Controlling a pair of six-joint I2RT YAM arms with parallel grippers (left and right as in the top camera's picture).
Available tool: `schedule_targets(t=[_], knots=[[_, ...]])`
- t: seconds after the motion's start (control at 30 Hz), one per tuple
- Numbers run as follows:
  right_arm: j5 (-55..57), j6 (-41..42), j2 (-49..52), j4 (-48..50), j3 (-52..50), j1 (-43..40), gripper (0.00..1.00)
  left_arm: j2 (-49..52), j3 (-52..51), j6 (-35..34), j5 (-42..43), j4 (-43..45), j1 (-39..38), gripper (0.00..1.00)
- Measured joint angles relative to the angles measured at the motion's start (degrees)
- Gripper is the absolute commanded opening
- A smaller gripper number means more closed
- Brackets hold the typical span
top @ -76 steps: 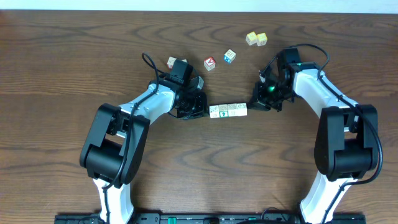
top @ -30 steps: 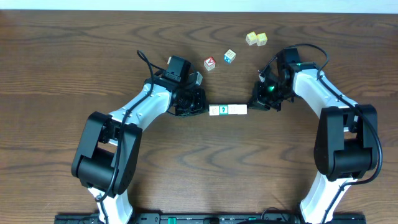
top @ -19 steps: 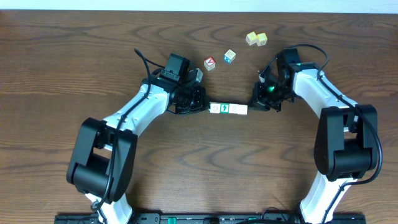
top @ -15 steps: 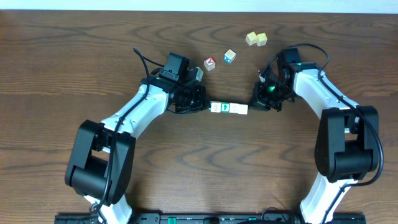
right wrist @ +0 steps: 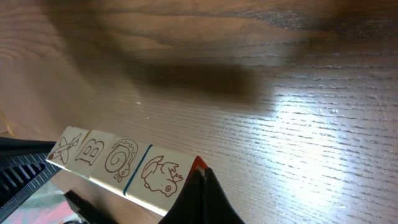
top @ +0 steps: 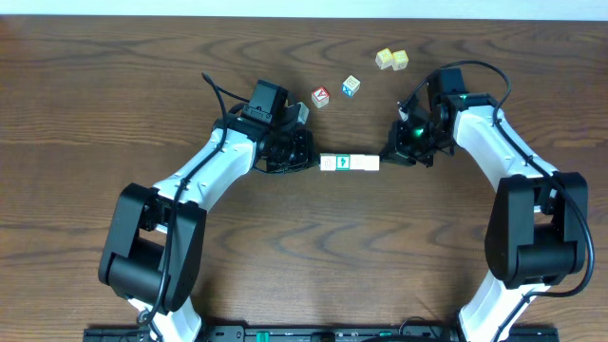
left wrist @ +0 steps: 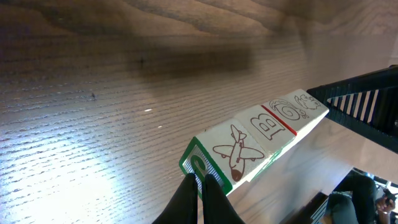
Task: Lift 4 blocks
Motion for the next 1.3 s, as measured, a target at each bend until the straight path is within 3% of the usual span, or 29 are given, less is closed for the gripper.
schedule_targets(t=[0.6,1.3], knots=[[-0.7,1.0,-7.3,0.0,0.0,0.0,0.01,-2.1,0.0,-1.1,-0.2,-0.6,0.0,0.07],[2.4,1.5,-7.4,-0.7,0.0,1.2,0.01,-7.2,0.0,-1.3,0.5,-0.8,0.3,0.07]])
